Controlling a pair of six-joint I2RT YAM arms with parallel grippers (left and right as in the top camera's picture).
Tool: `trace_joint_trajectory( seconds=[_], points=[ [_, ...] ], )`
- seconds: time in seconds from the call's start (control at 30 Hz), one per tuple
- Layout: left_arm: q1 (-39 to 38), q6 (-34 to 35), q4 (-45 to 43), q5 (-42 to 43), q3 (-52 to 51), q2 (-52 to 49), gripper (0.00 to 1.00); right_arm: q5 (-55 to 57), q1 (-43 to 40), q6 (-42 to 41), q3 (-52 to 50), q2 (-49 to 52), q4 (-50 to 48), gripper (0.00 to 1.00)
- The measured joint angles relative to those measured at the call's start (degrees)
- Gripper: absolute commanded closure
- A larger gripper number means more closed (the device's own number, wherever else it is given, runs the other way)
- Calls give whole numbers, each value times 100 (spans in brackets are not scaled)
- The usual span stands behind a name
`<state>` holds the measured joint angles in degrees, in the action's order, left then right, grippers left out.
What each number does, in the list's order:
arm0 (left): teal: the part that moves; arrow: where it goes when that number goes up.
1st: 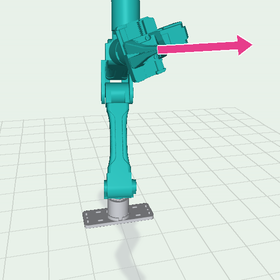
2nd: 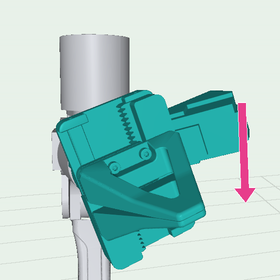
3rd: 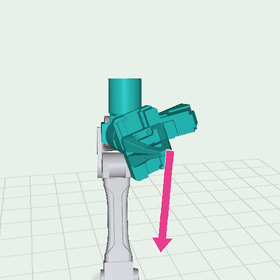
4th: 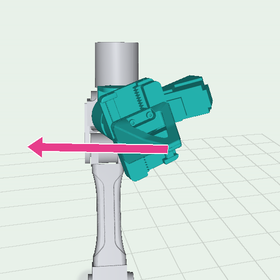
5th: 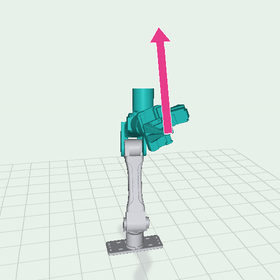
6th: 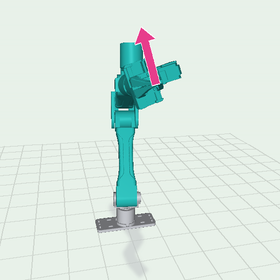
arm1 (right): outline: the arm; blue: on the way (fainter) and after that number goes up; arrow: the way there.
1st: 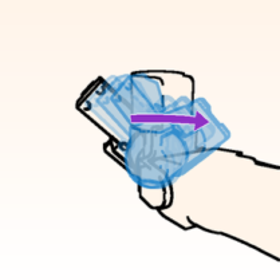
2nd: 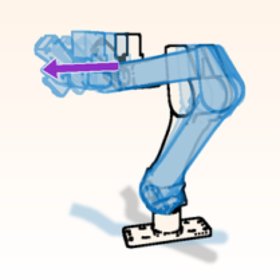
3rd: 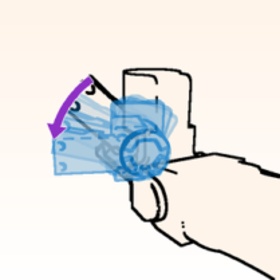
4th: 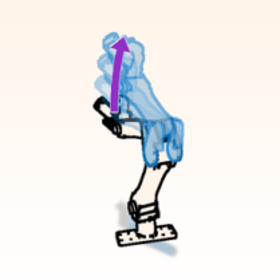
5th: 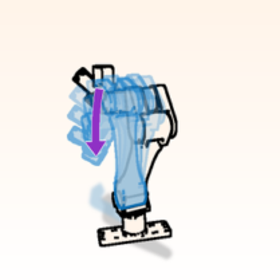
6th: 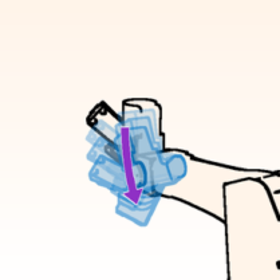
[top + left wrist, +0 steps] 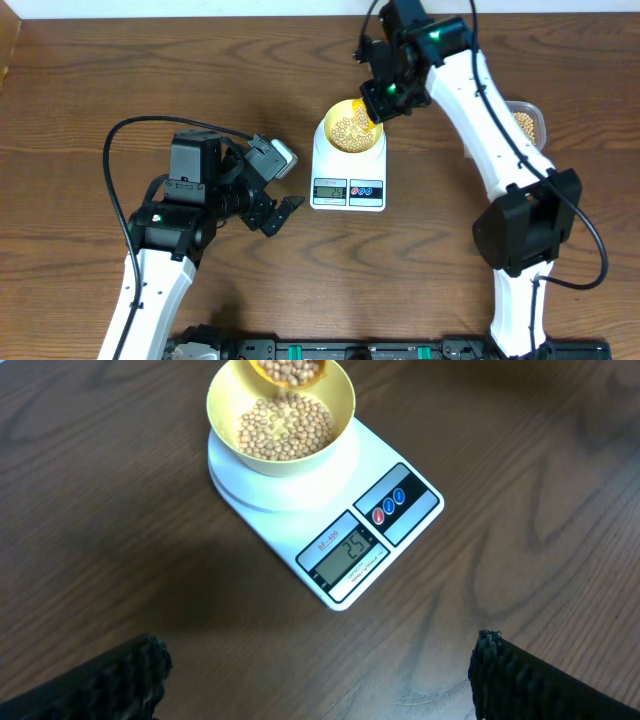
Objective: Scoop item into bowl and weigh 50g on scale
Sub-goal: 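Tip the scoop to pour soybeans into the yellow bowl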
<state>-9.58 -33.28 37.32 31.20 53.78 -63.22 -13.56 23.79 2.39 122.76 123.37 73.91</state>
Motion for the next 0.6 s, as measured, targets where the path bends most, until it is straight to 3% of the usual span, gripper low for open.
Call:
trace_joint_trajectory(
  seconds=[0.37,0.6],
  points=[
    [0,-2,0,0,0,0,2,1722,752,774,192,0,0,99],
    [0,0,0,0,0,0,2,2059,868,1019,192,0,20,99]
  ],
)
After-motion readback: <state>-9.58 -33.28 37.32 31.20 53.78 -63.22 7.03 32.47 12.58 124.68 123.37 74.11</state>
